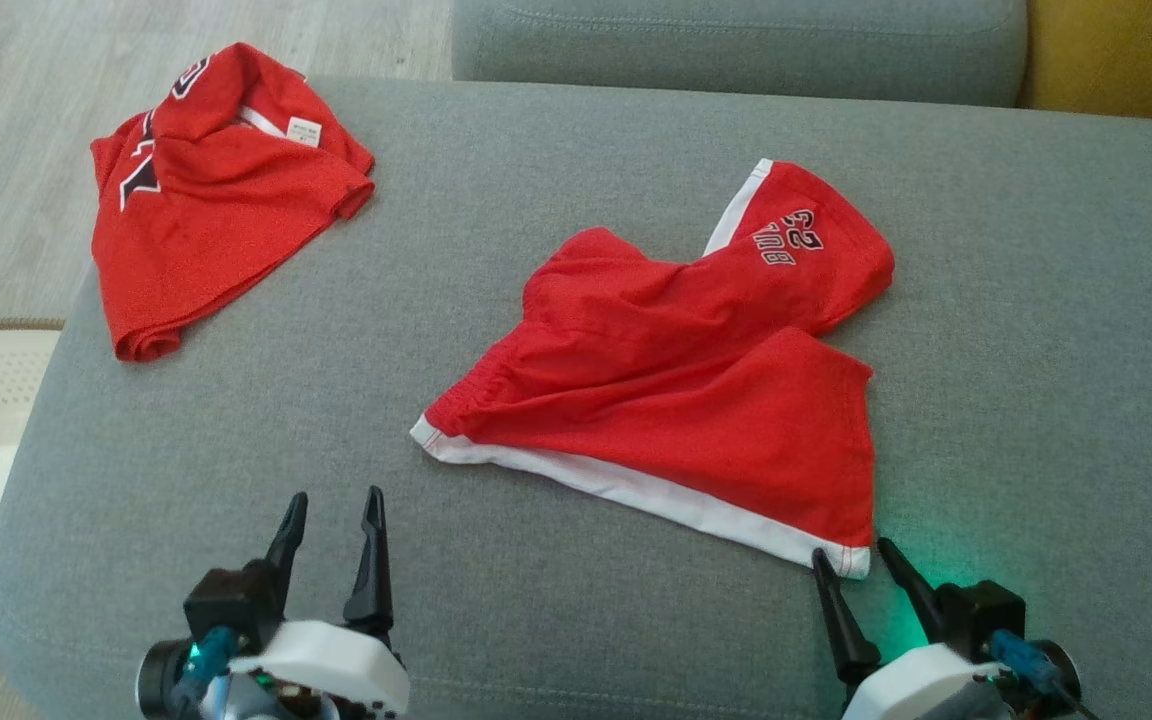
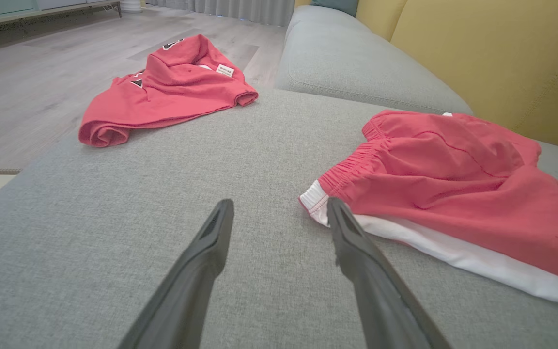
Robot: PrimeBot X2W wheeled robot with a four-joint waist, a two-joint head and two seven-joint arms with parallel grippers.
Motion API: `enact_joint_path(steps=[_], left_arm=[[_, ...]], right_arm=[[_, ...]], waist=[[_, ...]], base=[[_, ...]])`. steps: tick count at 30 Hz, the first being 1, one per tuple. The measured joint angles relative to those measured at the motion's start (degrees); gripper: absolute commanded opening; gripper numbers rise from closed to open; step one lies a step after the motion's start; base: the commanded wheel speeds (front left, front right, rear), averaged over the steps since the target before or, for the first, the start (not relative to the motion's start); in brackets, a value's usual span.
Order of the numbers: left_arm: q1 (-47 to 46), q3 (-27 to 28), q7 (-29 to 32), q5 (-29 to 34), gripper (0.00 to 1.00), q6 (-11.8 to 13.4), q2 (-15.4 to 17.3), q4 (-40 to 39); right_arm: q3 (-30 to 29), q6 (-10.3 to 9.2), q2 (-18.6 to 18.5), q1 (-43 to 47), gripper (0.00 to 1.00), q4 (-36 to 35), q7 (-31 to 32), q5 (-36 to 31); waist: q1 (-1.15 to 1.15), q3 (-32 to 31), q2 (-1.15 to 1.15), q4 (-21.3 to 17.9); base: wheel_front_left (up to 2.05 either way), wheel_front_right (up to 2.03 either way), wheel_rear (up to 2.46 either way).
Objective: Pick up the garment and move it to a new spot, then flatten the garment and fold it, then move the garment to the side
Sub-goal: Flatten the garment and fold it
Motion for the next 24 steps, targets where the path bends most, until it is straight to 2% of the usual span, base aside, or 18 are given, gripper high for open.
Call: enact_joint_path(steps=[5,7,9,11,17,18,20,24], left_arm=[[-0.4,0.9,0.0,0.0,1.0,0.0,0.0,0.0],[-0.4,1.1,0.0,0.0,1.0,-0.1,0.0,0.0],[-0.4,1.2,0.0,0.0,1.0,-0.1,-0.1,0.0],[-0.4,1.3,0.0,0.0,1.0,-0.1,-0.1,0.0],[-0.5,1.4,0.0,0.5,1.0,-0.1,-0.1,0.3],[-0.6,1.4,0.0,0.5,1.0,-0.1,-0.1,0.4],[-0.9,1.5,0.0,0.5,1.0,-0.1,-0.1,0.5],[-1.5,1.6,0.0,0.5,1.0,-0.3,-0.1,1.0]], right_arm=[[0.5,0.0,0.0,-0.1,1.0,0.4,0.0,0.4],[0.7,0.0,0.0,-0.2,0.78,0.3,0.0,0.4],[1.0,0.0,0.0,-0.2,0.51,0.1,0.0,0.6],[1.2,0.0,0.0,-0.2,0.42,0.1,0.0,0.9],[1.5,0.0,0.0,-0.3,0.27,0.4,0.0,1.3],[1.5,0.0,0.0,-0.4,0.22,0.5,0.0,1.3],[1.6,0.0,0.0,-1.0,0.0,0.7,0.0,1.4],[1.5,0.0,0.0,-1.7,0.0,0.5,0.0,1.4]], waist=[[0.0,0.7,0.0,0.3],[0.0,0.8,0.0,0.2],[0.0,0.9,0.0,0.0],[0.0,0.9,0.0,-0.3],[0.0,1.1,0.0,-0.8],[0.0,1.1,0.0,-0.9],[0.0,1.2,0.0,-1.1],[0.0,1.1,0.0,-1.7]], base=[[0.0,0.0,0.0],[0.0,0.0,0.0],[0.0,0.0,0.0],[0.0,0.0,0.0],[0.0,0.0,0.0],[0.0,0.0,0.0],[0.0,0.0,0.0],[0.0,0.0,0.0]])
